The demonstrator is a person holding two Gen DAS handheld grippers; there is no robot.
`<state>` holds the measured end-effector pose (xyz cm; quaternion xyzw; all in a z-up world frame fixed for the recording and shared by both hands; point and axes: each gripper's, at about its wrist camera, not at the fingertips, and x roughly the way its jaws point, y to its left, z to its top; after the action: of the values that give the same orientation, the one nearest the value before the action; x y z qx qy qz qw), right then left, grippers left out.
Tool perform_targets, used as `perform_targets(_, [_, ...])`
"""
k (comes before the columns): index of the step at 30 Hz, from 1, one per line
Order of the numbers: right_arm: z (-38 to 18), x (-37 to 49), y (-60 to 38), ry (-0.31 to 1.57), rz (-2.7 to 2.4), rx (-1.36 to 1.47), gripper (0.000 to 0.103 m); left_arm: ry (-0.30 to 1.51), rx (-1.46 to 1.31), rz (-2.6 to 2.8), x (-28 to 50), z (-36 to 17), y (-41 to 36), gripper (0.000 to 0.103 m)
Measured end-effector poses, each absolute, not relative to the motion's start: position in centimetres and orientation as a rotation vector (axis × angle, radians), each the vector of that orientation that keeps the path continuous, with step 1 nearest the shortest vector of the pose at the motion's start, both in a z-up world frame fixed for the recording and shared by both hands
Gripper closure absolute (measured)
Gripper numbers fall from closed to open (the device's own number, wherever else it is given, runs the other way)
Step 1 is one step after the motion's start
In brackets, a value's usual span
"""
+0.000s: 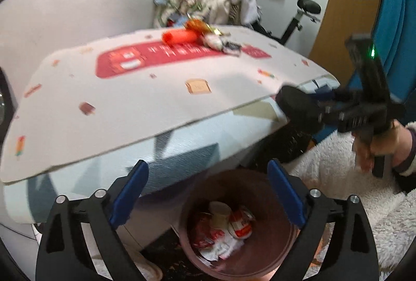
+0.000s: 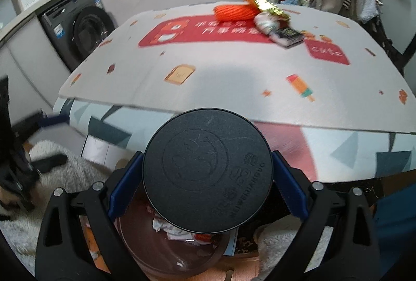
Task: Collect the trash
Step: 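Open both grippers over the bin, dropping the can and lid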
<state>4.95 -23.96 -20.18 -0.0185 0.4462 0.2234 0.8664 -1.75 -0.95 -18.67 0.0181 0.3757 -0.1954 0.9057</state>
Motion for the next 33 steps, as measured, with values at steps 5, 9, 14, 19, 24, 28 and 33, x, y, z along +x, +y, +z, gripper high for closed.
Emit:
perform_targets(5, [-22.0,3.4,-21.5,0.972,0.536,-0.108,0.010,0.706,0.046,-0.357,-3.4,-17.2,-0.1,0.009])
perform_targets(9, [-23.1,2.3,-19.8,0.997,0.581,-0.165,0.010,0.686,0.038,-0.334,-3.8,-16.9,0.4,0.008])
perform_targets(14, [-24.7,1.2,-18.2,1.029,0.632,-0.209,0.010,0.691,0.015,-0.302,-3.7,-17.3,1.0,0.008])
perform_targets(19, [-26.1,0.8,-17.2,1.051,0.661,-0.252,0.010,0.710,-0.043,-0.280,-3.2,-18.0,1.9,0.008])
perform_targets(24, [-28.1,1.2,-16.7,1.094,0.651,-0.285,0.010,0.736,-0.072,-0.268,-2.4,-18.7,2.1,0.008])
perform_targets(28, [-28.6,1.4,-16.8,1.107,0.645,-0.284,0.010,0.744,-0.085,-0.265,-2.1,-19.0,2.2,0.008])
perform_targets(33, [-28.6,1.5,-17.0,1.112,0.637,-0.269,0.010,0.751,-0.097,-0.262,-1.8,-19.1,2.3,0.008])
